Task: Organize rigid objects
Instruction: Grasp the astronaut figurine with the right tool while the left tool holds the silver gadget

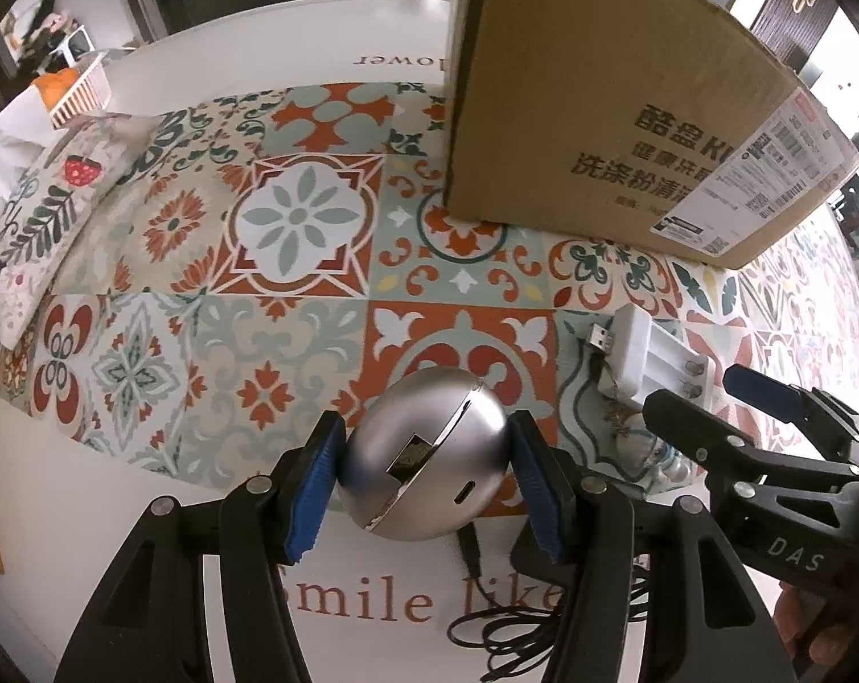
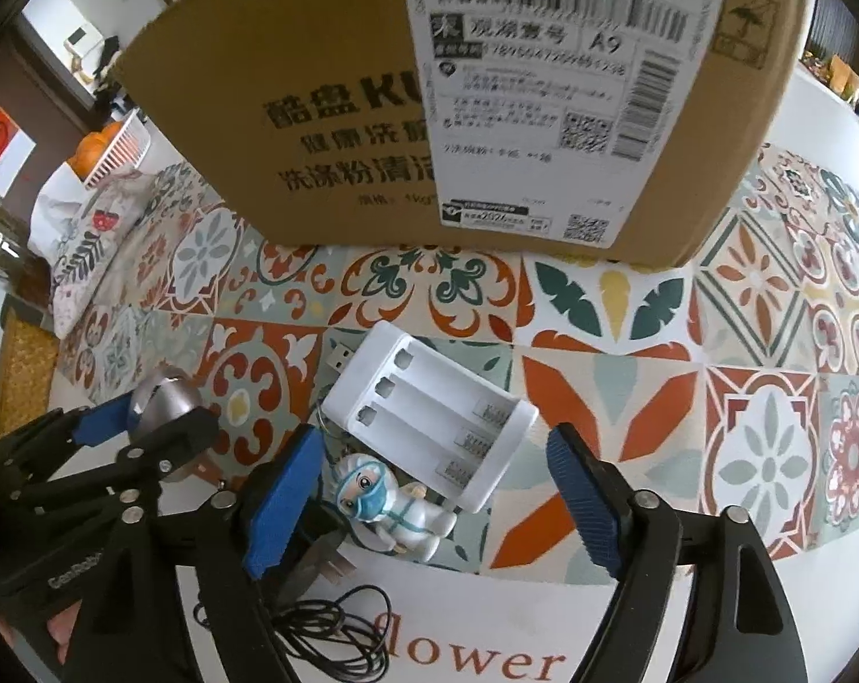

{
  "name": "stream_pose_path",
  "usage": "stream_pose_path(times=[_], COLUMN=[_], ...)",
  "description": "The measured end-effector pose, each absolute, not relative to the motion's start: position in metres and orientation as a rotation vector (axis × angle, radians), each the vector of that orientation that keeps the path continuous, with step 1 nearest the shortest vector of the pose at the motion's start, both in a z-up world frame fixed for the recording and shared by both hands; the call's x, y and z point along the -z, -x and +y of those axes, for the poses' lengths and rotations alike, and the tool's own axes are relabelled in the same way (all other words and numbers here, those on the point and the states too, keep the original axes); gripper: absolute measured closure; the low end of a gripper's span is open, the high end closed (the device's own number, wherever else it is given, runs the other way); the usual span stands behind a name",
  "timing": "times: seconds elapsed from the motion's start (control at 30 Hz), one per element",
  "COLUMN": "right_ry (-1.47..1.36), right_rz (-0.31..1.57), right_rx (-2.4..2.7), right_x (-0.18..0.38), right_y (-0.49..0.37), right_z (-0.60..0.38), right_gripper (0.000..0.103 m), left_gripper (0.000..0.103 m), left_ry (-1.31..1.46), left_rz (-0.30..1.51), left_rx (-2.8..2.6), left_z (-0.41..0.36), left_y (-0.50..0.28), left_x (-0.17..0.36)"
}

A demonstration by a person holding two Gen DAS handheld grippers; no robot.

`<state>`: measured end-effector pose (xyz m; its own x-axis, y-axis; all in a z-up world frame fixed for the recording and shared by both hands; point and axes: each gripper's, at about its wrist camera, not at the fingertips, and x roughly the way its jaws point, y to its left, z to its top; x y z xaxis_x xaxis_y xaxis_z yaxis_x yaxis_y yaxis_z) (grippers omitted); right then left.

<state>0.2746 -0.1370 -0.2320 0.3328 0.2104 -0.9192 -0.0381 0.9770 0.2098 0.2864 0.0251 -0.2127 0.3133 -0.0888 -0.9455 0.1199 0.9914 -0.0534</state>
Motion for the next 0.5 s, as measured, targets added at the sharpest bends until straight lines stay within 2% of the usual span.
stream_pose_path(times=[0.27,0.5], right_ry=[-0.118,-0.083], right_rz=[1.244,1.186], right_rx=[-0.164,-0.128], right_x=[0.241,0.225], right_y=[-0.283,-0.281], right_z=[-0.125,-0.131], right_gripper=[0.019,0.019], left_gripper=[0.045,0.045], left_ry=[-0.031,-0.034], left_rz=[1.225,1.205], left_rx=[0.109,0.136], left_z=[0.030,0.023], left_y=[-0.288,-0.285], left_x=[0.217,0.212])
